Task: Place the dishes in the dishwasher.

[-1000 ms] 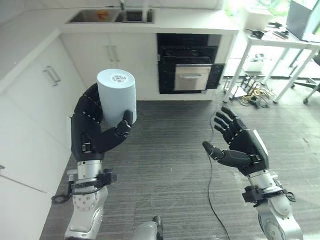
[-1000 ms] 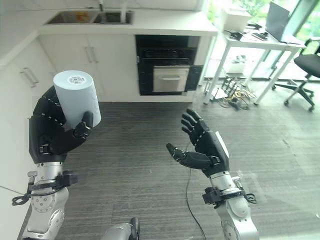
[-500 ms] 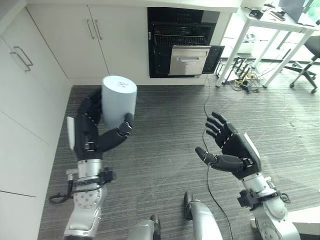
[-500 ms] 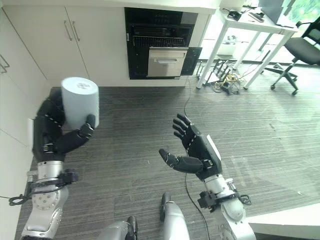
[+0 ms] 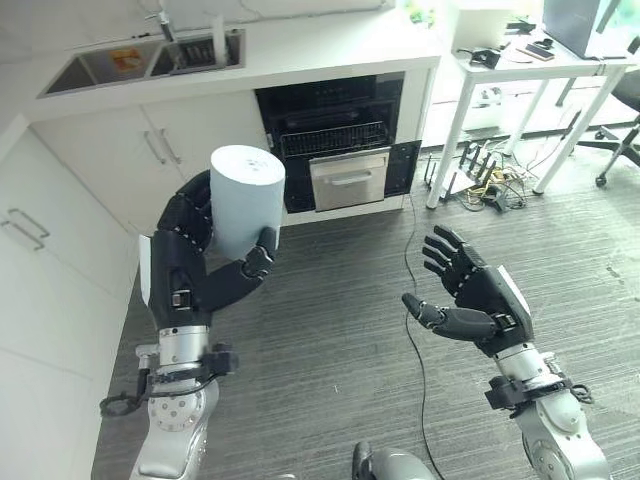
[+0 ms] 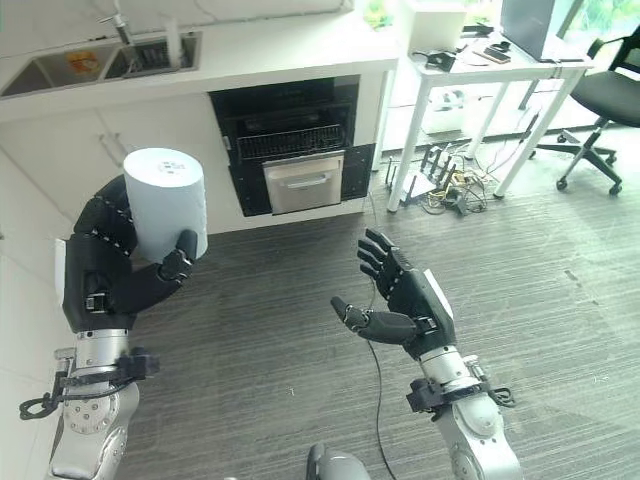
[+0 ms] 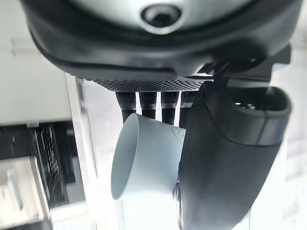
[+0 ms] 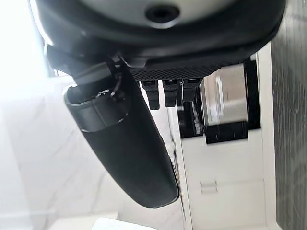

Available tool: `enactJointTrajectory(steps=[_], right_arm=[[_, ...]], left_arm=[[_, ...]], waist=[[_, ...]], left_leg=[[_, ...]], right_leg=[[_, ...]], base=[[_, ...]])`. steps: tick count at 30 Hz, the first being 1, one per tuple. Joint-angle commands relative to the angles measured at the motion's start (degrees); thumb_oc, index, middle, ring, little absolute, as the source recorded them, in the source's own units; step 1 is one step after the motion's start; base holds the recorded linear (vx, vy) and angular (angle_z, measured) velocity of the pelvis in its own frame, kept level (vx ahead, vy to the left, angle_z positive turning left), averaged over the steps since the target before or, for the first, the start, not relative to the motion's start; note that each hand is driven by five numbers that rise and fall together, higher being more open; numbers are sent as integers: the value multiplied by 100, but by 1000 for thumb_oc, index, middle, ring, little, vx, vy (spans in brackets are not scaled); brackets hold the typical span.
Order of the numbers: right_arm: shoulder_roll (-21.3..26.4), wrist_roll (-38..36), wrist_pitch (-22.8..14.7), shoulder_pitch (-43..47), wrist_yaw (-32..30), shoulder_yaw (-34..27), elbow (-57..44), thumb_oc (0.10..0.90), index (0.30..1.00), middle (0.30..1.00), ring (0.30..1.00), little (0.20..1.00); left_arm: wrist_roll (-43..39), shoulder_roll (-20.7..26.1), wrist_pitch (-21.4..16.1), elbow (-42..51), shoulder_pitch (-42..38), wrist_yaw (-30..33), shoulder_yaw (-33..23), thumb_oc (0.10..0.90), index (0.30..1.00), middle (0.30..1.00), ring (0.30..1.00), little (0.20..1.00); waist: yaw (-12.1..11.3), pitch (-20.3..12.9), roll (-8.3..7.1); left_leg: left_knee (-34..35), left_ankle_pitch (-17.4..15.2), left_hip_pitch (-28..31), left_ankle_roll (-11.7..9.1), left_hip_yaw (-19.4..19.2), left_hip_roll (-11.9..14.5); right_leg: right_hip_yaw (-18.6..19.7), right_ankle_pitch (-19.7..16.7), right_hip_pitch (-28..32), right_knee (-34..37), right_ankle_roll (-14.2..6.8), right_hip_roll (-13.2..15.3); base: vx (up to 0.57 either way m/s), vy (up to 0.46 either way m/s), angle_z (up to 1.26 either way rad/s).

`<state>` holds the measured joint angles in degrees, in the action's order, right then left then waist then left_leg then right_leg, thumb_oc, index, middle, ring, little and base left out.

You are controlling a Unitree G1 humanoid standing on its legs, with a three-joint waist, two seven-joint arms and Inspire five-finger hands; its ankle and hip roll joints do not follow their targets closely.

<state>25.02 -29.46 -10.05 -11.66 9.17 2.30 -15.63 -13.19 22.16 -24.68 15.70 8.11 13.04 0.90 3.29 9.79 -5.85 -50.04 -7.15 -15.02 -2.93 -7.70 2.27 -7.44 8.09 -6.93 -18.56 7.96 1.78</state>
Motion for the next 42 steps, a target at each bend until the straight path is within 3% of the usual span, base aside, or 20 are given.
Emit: enactJointTrajectory(steps=[1, 3, 4, 6, 7, 11, 15, 18, 20, 21, 22, 25, 28, 29, 31, 33, 37, 39, 40, 42], right_arm=[[41, -244, -633, 337, 338, -211, -516, 800, 900, 900, 900, 900], [-3, -197, -594, 346, 343, -174, -528, 800, 900, 900, 900, 900], [-30, -144, -519, 330, 337, -143, -579, 800, 900, 900, 900, 900], [41, -163, -491, 299, 350, -142, -630, 800, 900, 900, 900, 900], [109, -205, -523, 304, 367, -146, -631, 800, 900, 900, 900, 900], [246, -338, -554, 314, 426, -176, -618, 800, 900, 900, 900, 900], [216, -343, -401, 335, 443, -253, -729, 800, 900, 900, 900, 900], [126, -306, -431, 514, 327, -199, -667, 800, 900, 900, 900, 900], [30, -319, -354, 601, 279, -146, -643, 800, 900, 900, 900, 900], [-37, -259, -329, 583, 301, -102, -663, 800, 900, 900, 900, 900], [-79, -156, -327, 560, 339, -56, -676, 800, 900, 900, 900, 900], [-89, -260, -233, 590, 466, 1, -667, 800, 900, 900, 900, 900], [-19, -353, -235, 663, 477, -16, -604, 800, 900, 900, 900, 900], [-29, -341, -228, 680, 466, 10, -601, 800, 900, 900, 900, 900], [-162, -200, -142, 665, 494, 156, -702, 800, 900, 900, 900, 900], [-173, -219, -120, 623, 557, 181, -733, 800, 900, 900, 900, 900], [-148, -301, -41, 615, 668, 242, -765, 800, 900, 900, 900, 900], [-34, -225, 36, 738, 541, 306, -751, 800, 900, 900, 900, 900], [4, -268, 64, 744, 592, 292, -767, 800, 900, 900, 900, 900], [128, -338, 47, 648, 749, 179, -756, 800, 900, 900, 900, 900]], left_arm=[[-114, 164, -844, 330, -87, 47, -300, 400, 300, 300, 300, 300], [-145, 169, -839, 344, -23, 16, -332, 400, 300, 300, 300, 300], [-150, 154, -845, 355, 31, 18, -324, 400, 300, 300, 300, 300], [-184, 149, -912, 319, 47, 22, -304, 400, 300, 300, 300, 300], [-186, 129, -970, 282, 17, 25, -274, 400, 300, 300, 300, 300], [-95, 177, -993, 205, -128, 156, -232, 400, 300, 300, 300, 300], [-215, 230, -840, 226, -370, -8, -229, 400, 300, 300, 300, 300], [-134, 238, -703, 190, -634, -11, -146, 400, 300, 300, 300, 300], [-145, 255, -602, 157, -694, -25, -149, 400, 300, 300, 300, 300], [-165, 259, -596, 149, -668, -75, -180, 400, 300, 300, 300, 300], [-141, 253, -611, 145, -652, -87, -203, 400, 300, 300, 300, 300], [263, 358, -697, 105, -807, 173, -255, 400, 300, 300, 300, 300], [363, 386, -679, 182, -860, 262, -240, 400, 300, 300, 300, 300], [389, 378, -667, 199, -857, 282, -232, 400, 300, 300, 300, 300], [530, 344, -626, 273, -772, 389, -186, 400, 300, 300, 300, 300], [622, 364, -629, 297, -695, 453, -204, 400, 300, 300, 300, 300], [626, 444, -553, 349, -574, 453, -337, 400, 300, 300, 300, 300], [447, 464, -486, 366, -516, 487, -339, 400, 300, 300, 300, 300], [438, 469, -475, 376, -481, 493, -352, 400, 300, 300, 300, 300], [288, 439, -418, 488, -352, 506, -372, 400, 300, 300, 300, 300]], waist=[[-114, -284, 142], [-160, -274, 215], [-233, -250, 453], [-330, -274, 558], [-382, -265, 588], [-382, -337, 601], [-398, -520, 521], [-419, -578, 417], [-435, -589, 401], [-415, -567, 451], [-390, -535, 474], [-351, -418, 433], [-343, -329, 303], [-332, -326, 278], [-241, -293, 194], [-228, -280, 180], [-259, -335, 165], [-234, -506, 180], [-211, -566, 209], [-188, -633, 289]], left_leg=[[2525, 795, 795, 174, -118, -231], [3285, 869, 847, 154, -94, -220], [3285, 492, 175, 92, 279, -50], [3285, 792, -373, -97, 600, 90], [3285, 949, -546, -155, 643, 121], [3285, 741, -542, -82, 597, 105], [3285, 447, -191, 183, 814, -231], [3285, 292, -26, 369, 895, -427], [3285, 233, 66, 505, 893, -504], [3285, 167, 172, 569, 867, -474], [3285, 115, 257, 592, 831, -451], [3285, -32, 494, 536, 605, -363], [3285, -184, 659, 519, 445, -391], [3285, -232, 690, 526, 425, -416], [3285, -551, 952, 560, 412, -514], [3285, -658, 1079, 571, 371, -504], [3285, -812, 1349, 542, 470, -431], [3285, -881, 1677, 347, 488, -166], [3285, -826, 1770, 257, 486, -65], [3285, 248, 1876, -50, 562, 230]], right_leg=[[378, -231, -70, 137, -941, 164], [481, -163, -17, 137, -982, 51], [575, -78, 75, 137, -1029, -204], [636, 38, 219, 137, -992, -343], [618, 111, 292, 137, -973, -366], [512, 166, 413, 137, -1059, -204], [490, 166, 619, 137, -1187, 26], [331, -134, 732, 137, -1299, 230], [135, -606, 933, 137, -1432, 255], [-12, -1041, 922, -147, -1505, 239], [-57, -1152, 723, -465, -1516, 253], [-380, -919, 443, 137, -1419, 345], [-279, -636, -46, 137, -1427, 652], [-179, -681, -186, 137, -1459, 704], [188, -1256, -882, 137, -1657, 1049], [172, -1384, -1071, 137, -1717, 1174], [185, -1278, -1187, 137, -1788, 1274], [25, -1085, -1037, 137, -1772, 1152], [-24, -1004, -975, 137, -1706, 1068], [-40, -704, -698, 137, -1380, 668]], base=[[260, 119, -22], [201, 161, -58], [218, 229, -63], [314, 270, -51], [296, 271, -37], [178, 227, -24], [243, 325, -25], [204, 261, 15], [233, 252, 11], [212, 270, 3], [172, 246, 4], [136, 77, -4], [138, -77, -7], [169, -112, -7], [316, -205, 16], [301, -209, 13], [521, -482, 23], [607, -720, 29], [529, -638, 13], [447, -583, 15]])
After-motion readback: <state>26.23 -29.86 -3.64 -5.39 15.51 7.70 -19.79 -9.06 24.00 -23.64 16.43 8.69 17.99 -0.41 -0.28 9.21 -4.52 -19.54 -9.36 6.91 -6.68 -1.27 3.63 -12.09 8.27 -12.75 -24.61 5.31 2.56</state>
